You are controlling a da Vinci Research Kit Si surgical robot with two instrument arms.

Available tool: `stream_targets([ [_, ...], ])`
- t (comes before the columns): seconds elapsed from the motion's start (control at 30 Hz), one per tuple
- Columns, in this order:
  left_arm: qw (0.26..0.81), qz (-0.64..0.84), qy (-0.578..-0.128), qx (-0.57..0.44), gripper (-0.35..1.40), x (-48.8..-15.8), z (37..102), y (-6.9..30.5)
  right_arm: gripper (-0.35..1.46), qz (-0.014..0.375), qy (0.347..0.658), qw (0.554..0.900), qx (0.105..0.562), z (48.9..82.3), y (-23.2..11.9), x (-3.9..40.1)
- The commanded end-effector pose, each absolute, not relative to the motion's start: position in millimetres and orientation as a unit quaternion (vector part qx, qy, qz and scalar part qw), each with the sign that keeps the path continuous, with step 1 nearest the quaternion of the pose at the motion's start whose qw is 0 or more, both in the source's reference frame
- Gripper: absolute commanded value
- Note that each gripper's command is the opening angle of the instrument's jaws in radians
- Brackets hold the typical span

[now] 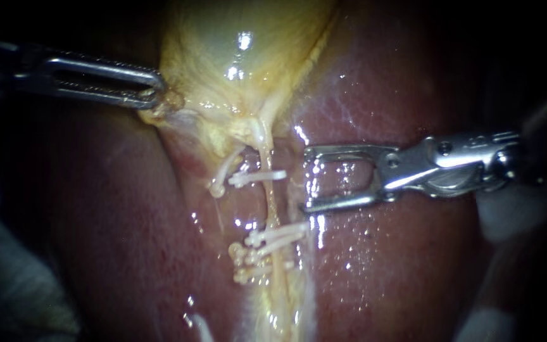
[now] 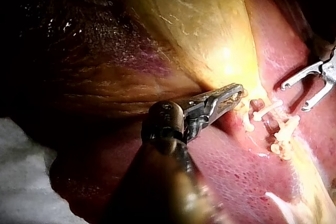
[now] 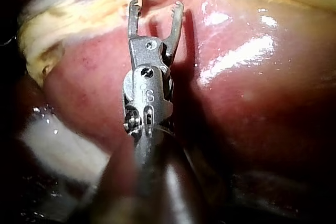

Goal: Going back third clip right tube

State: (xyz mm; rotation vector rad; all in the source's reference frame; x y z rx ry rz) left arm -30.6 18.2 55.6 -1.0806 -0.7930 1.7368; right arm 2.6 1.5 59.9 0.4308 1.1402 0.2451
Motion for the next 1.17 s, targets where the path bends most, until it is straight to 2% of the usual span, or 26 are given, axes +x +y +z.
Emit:
stream_targets([
  [0.03, 0.456, 0.704, -0.322, -0.438, -0.35, -30.5, 55.6, 18.2, 0.5, 0.11, 0.535, 0.814, 0.197, 59.4, 1.4, 2.3],
  [0.27, 0.457, 0.704, -0.321, -0.438, -0.35, -30.7, 55.7, 18.2, 0.5, 0.096, 0.538, 0.815, 0.192, 57.3, 0.9, 1.2],
  [0.83, 0.454, 0.708, -0.316, -0.44, -0.35, -33.8, 60.8, 18.8, 0.5, 0.096, 0.539, 0.815, 0.192, 57.2, 0.8, 0.6],
  [1.17, 0.453, 0.708, -0.316, -0.44, -0.35, -33.6, 60.7, 18.7, 0.5, 0.096, 0.538, 0.815, 0.192, 57.1, 0.8, 0.5],
])
